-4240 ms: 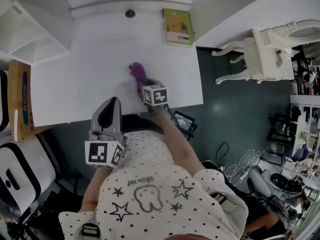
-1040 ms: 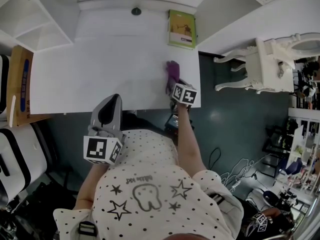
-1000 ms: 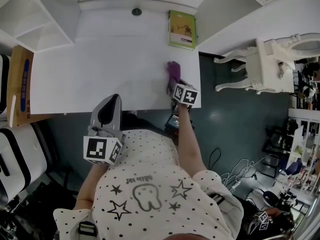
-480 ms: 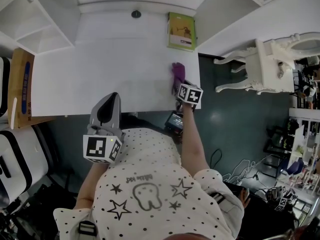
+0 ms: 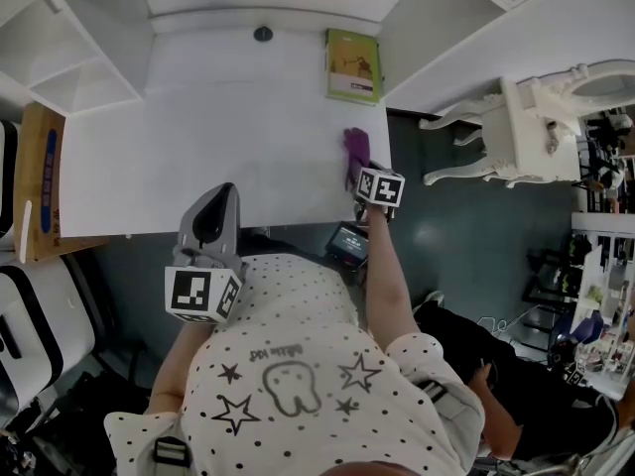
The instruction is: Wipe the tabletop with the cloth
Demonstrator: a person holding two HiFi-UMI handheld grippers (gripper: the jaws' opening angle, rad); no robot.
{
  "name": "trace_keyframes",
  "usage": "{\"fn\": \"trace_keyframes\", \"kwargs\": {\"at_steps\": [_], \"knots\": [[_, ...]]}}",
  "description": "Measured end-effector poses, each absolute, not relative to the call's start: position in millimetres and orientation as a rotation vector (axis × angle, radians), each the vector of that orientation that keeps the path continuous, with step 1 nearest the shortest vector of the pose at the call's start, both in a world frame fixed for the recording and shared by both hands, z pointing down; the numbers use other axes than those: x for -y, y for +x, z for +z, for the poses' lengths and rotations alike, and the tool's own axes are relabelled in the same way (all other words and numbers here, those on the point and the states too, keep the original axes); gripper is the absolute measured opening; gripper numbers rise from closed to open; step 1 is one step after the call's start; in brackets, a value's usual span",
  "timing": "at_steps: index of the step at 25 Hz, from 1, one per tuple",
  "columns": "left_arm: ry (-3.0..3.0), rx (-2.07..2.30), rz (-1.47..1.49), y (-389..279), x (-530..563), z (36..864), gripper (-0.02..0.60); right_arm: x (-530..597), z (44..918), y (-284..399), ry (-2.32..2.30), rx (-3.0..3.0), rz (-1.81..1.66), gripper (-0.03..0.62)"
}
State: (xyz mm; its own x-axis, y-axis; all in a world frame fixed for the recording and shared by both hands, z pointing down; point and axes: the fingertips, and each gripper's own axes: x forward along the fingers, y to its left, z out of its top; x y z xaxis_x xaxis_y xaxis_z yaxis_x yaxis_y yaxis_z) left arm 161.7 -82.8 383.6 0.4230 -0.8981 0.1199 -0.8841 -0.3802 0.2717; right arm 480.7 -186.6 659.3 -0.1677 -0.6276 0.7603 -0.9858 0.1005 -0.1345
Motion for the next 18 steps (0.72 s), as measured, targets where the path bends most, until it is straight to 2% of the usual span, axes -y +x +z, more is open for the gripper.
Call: {"fn": "trace_keyframes", "kwargs": {"at_steps": [18], "knots": [[2.394,1.543,-0.032,169,87,383,0.0,188,659,531,1.62,1.802,0.879,0.067]]}}
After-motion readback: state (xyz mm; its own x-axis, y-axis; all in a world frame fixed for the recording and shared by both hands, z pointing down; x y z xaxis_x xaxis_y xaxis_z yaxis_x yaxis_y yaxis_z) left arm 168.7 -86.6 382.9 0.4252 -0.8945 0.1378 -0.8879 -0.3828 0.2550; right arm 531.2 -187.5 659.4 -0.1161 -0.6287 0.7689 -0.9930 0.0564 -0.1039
